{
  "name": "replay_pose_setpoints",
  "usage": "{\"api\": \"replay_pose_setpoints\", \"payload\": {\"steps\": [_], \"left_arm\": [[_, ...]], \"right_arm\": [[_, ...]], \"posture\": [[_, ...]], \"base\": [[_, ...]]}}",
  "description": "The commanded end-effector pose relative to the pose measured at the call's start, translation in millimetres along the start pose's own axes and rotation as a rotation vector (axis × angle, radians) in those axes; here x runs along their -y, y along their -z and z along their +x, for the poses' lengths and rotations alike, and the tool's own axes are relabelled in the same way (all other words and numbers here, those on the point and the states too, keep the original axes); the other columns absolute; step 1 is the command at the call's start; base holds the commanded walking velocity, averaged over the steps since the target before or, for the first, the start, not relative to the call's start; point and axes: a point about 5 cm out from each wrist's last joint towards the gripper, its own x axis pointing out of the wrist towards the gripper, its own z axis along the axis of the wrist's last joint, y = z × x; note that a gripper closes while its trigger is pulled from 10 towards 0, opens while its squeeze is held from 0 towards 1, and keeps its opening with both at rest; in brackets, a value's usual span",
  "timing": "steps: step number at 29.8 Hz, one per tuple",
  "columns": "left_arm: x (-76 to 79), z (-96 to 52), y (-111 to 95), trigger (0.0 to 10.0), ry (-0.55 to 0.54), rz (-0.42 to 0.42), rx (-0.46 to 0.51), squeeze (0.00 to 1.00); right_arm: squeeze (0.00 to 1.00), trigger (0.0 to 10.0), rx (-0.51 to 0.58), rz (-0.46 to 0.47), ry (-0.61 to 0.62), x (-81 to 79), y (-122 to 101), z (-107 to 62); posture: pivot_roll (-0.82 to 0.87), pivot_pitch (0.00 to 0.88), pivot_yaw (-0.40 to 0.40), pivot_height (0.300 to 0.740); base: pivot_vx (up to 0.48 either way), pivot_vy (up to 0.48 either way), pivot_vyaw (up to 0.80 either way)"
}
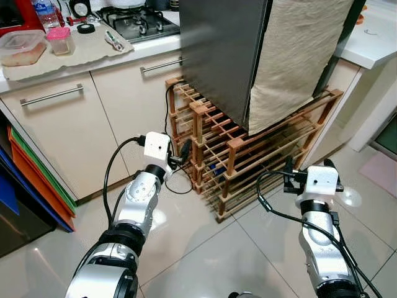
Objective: Restocking fridge
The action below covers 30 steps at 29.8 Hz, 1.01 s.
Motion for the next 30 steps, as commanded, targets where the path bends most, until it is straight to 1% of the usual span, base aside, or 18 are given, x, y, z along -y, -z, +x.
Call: {"api": "replay_pose_setpoints", "payload": {"steps": [1, 8, 9, 11, 15, 17, 18, 19, 21, 22, 23, 24, 25, 26, 27, 28, 29, 30], "left_arm": [[3.1, 4.6, -11.1, 10.0, 0.032, 0.001, 0.047, 0.0], [3.2, 7.1, -15.4, 10.0, 0.032, 0.004, 0.058, 0.0], [6.1, 11.7, -20.6, 10.0, 0.036, 0.003, 0.061, 0.0], [8.0, 14.8, -23.0, 10.0, 0.044, 0.007, 0.048, 0.0], [6.1, 14.9, -24.9, 10.0, 0.044, 0.034, 0.045, 0.0], [-7.2, 5.4, -13.0, 10.0, 0.056, 0.049, -0.064, 0.0], [-7.2, 5.4, -13.0, 10.0, 0.056, 0.049, -0.064, 0.0], [-12.9, -2.1, -6.0, 10.0, 0.071, 0.045, -0.112, 0.0], [-17.7, -21.2, 4.2, 10.0, 0.122, 0.06, -0.149, 0.0], [-17.2, -28.9, 6.2, 10.0, 0.147, 0.073, -0.145, 0.0], [-13.1, -38.3, 3.5, 10.0, 0.202, 0.071, -0.107, 0.0], [-13.1, -38.3, 3.5, 10.0, 0.202, 0.071, -0.107, 0.0], [-9.8, -44.3, 0.8, 10.0, 0.24, 0.067, -0.079, 0.0], [-9.8, -44.3, 0.8, 10.0, 0.24, 0.067, -0.079, 0.0], [-4.5, -50.1, -6.2, 10.0, 0.289, 0.041, -0.029, 0.0], [0.4, -52.5, -13.6, 10.0, 0.32, 0.002, 0.011, 0.0], [5.0, -50.6, -21.8, 10.0, 0.335, -0.013, 0.046, 0.0], [5.0, -50.6, -21.8, 10.0, 0.335, -0.013, 0.046, 0.0]], "right_arm": [[0.0, 10.0, 0.018, -0.008, 0.011, 2.5, -3.9, 3.1], [0.0, 10.0, 0.037, -0.013, 0.02, 2.8, -8.3, 4.4], [0.0, 10.0, 0.066, -0.004, 0.047, 8.4, -17.3, 10.2], [0.0, 10.0, 0.079, 0.01, 0.068, 12.8, -23.1, 14.1], [0.0, 10.0, 0.098, 0.014, 0.06, 15.4, -28.1, 12.7], [0.0, 10.0, 0.088, 0.016, -0.011, 17.6, -25.2, -7.9], [0.0, 10.0, 0.088, 0.016, -0.011, 17.6, -25.2, -7.9], [0.0, 10.0, 0.068, 0.017, -0.046, 17.4, -19.9, -21.6], [0.0, 10.0, 0.015, 0.02, -0.108, 15.6, -8.0, -52.6], [0.0, 10.0, 0.001, 0.02, -0.124, 15.2, -5.5, -63.7], [0.0, 10.0, -0.007, 0.013, -0.13, 16.3, -4.8, -72.4], [0.0, 10.0, -0.007, 0.013, -0.13, 16.3, -4.8, -72.4], [0.0, 10.0, -0.009, 0.007, -0.131, 17.2, -5.0, -76.9], [0.0, 10.0, -0.009, 0.007, -0.131, 17.2, -5.0, -76.9], [0.0, 10.0, -0.015, 0.002, -0.119, 19.3, -4.3, -81.2], [0.0, 10.0, -0.012, -0.005, -0.104, 21.6, -5.0, -83.5], [0.0, 10.0, -0.008, -0.006, -0.083, 23.6, -7.5, -84.3], [0.0, 10.0, -0.008, -0.006, -0.083, 23.6, -7.5, -84.3]], "posture": [[0.03, 0.0, 0.045, 0.74], [0.03, 0.0, 0.044, 0.74], [0.03, 0.0, 0.045, 0.74], [0.03, 0.0, 0.045, 0.74], [0.03, 0.0, 0.042, 0.74], [0.03, 0.0, 0.038, 0.74], [0.03, 0.0, 0.038, 0.74], [0.02, 0.0, 0.035, 0.74], [0.01, 0.0, 0.037, 0.74], [0.01, 0.0, 0.036, 0.74], [0.0, 0.0, 0.036, 0.74], [0.0, 0.0, 0.036, 0.74], [0.0, 0.0, 0.036, 0.74], [0.0, 0.0, 0.036, 0.74], [0.0, 0.0, 0.036, 0.74], [-0.01, 0.0, 0.037, 0.74], [-0.01, 0.0, 0.038, 0.74], [-0.01, 0.0, 0.038, 0.74]], "base": [[0.48, 0.0, 0.0], [0.471, 0.0, 0.0], [0.469, 0.0, 0.0], [0.469, 0.0, 0.0], [0.0, 0.0, 0.0], [0.0, 0.0, 0.0], [0.0, 0.0, 0.0], [0.0, 0.0, 0.0], [0.0, 0.0, 0.0], [0.0, 0.0, 0.0], [0.0, 0.0, 0.0], [0.0, 0.0, 0.0], [0.0, 0.0, 0.0], [0.0, 0.0, 0.0], [0.0, 0.0, 0.0], [0.0, 0.0, 0.0], [0.364, 0.0, 0.0], [0.364, 0.0, 0.0]]}}
